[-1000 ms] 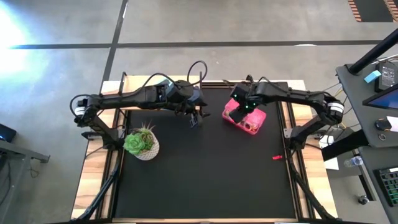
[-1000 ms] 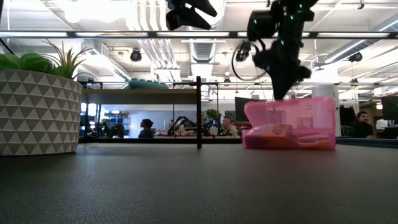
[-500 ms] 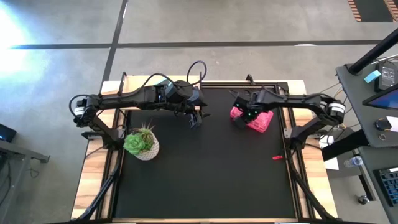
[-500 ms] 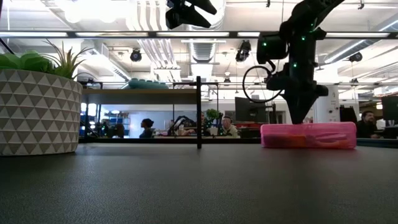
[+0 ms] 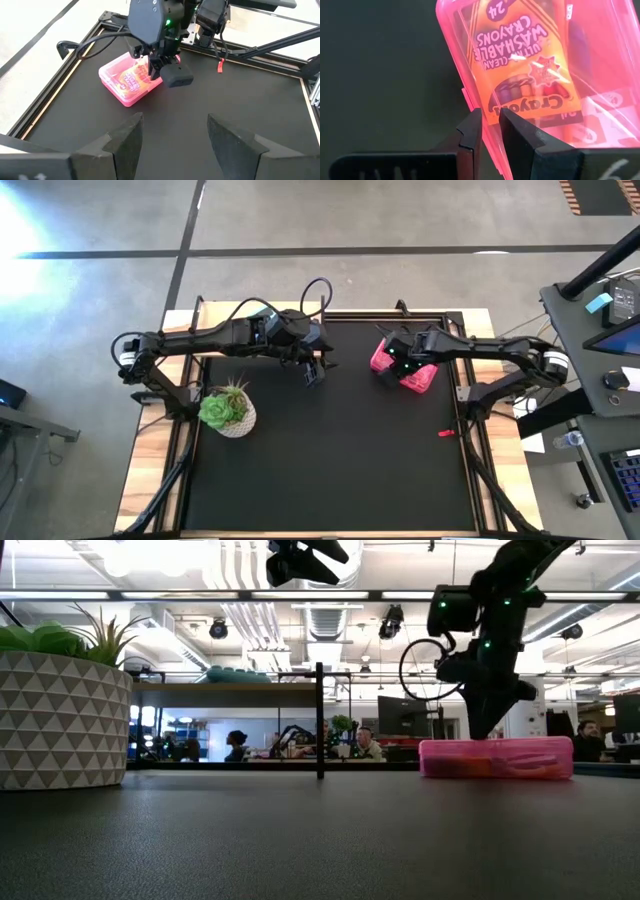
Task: Pack school essentials
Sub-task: Close the pink supply box
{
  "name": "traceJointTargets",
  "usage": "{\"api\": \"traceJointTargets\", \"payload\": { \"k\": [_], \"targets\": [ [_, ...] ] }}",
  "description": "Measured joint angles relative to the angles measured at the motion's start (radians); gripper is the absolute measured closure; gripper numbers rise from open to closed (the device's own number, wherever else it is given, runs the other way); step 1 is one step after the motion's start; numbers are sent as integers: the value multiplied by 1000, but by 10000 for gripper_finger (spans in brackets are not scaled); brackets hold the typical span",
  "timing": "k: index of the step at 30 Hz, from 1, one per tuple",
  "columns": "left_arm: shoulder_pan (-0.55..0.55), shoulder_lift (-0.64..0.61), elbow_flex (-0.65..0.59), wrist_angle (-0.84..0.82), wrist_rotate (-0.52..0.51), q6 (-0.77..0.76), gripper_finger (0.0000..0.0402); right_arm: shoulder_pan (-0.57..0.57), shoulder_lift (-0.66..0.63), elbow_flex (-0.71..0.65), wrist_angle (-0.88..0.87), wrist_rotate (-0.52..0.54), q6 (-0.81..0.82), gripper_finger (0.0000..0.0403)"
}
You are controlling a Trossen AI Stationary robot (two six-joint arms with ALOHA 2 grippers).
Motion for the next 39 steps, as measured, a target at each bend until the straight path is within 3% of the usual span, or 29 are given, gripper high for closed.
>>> {"api": "traceJointTargets", "payload": {
  "k": [7, 26, 39],
  "targets": [
    [0, 0, 0, 0, 0, 0, 197, 4, -6, -48, 31, 2, 11, 339],
    [0, -1, 0, 0, 3, 1, 197, 3, -190, 56, -3, 47, 23, 339],
    [0, -34, 4, 0, 2, 0, 197, 4, -164, -3, -22, 49, 34, 339]
  ]
}}
